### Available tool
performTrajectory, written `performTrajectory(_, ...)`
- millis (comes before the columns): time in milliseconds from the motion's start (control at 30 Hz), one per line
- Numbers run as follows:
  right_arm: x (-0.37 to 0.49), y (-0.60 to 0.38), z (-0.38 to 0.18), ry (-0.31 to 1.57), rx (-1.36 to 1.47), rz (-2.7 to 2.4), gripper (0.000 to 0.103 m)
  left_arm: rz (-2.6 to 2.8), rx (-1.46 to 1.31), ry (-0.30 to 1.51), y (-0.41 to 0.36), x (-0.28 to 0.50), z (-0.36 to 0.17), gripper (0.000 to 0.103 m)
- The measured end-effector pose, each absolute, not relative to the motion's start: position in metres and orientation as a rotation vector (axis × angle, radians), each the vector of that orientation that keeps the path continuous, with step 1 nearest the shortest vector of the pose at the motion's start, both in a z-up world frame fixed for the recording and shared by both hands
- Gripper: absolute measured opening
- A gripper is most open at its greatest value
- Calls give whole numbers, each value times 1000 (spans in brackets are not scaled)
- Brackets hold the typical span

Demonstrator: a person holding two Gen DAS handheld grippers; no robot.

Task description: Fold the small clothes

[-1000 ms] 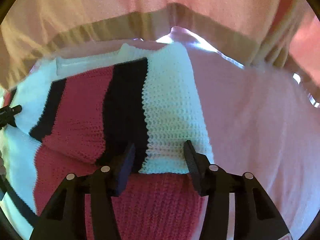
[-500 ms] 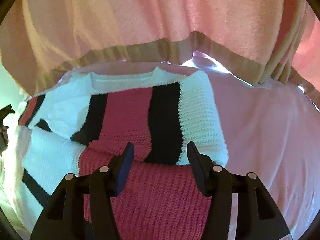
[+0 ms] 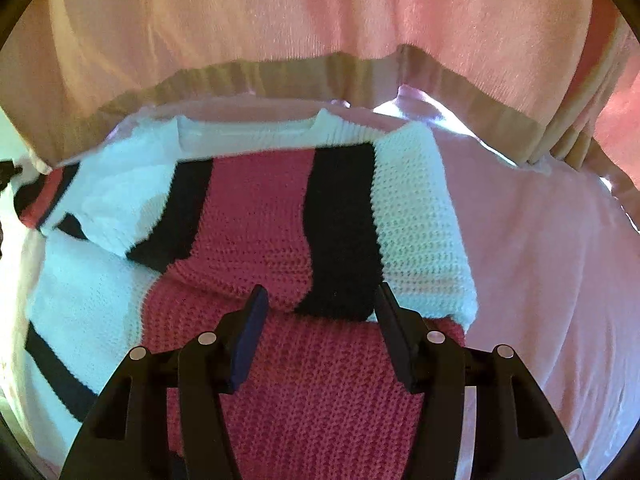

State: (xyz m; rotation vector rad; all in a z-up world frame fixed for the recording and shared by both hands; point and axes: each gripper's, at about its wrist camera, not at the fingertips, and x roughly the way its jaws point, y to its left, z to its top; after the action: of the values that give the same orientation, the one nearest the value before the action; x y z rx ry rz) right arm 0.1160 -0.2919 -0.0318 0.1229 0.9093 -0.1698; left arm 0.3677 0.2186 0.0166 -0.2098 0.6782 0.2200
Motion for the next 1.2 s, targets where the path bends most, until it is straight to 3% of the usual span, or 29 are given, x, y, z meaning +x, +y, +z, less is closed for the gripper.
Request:
performTrajectory(200,108,-307,-14,865,166,-178,58,-186,-148,629,37,292,81,13)
performTrajectory(367,104,-328,-8,849,211,-206,60,-398,-87,788,-105,239,34,18)
performTrajectory(400,104,-334,-8,857,225,-207,60,-400,-82,825,-123,234,18,21)
performTrajectory(467,105,-341,-10,869,240,-210,60,-391,-61,903,-148,223,-17,43)
performTrajectory(500,105,-344,-10,874,235,-212,60,-367,-29,953,-156,218,-34,45)
performTrajectory(600,103,-348,-8,862,224,-223,61,-302,35,935,-128,203,-41,54)
performTrajectory(667,104,-346,-6,859,242,-191,61,-218,37,875,-106,193,-29,79)
performTrajectory(733,108,-341,-6,861,263,-155,62,-142,2,834,-79,191,-17,86)
performTrajectory(900,127,-326,-18,910,376,-28,62,-90,-176,837,-18,204,-2,86)
performTrajectory(1200,181,-308,-27,979,586,-54,62,-38,-228,867,11,218,-3,86)
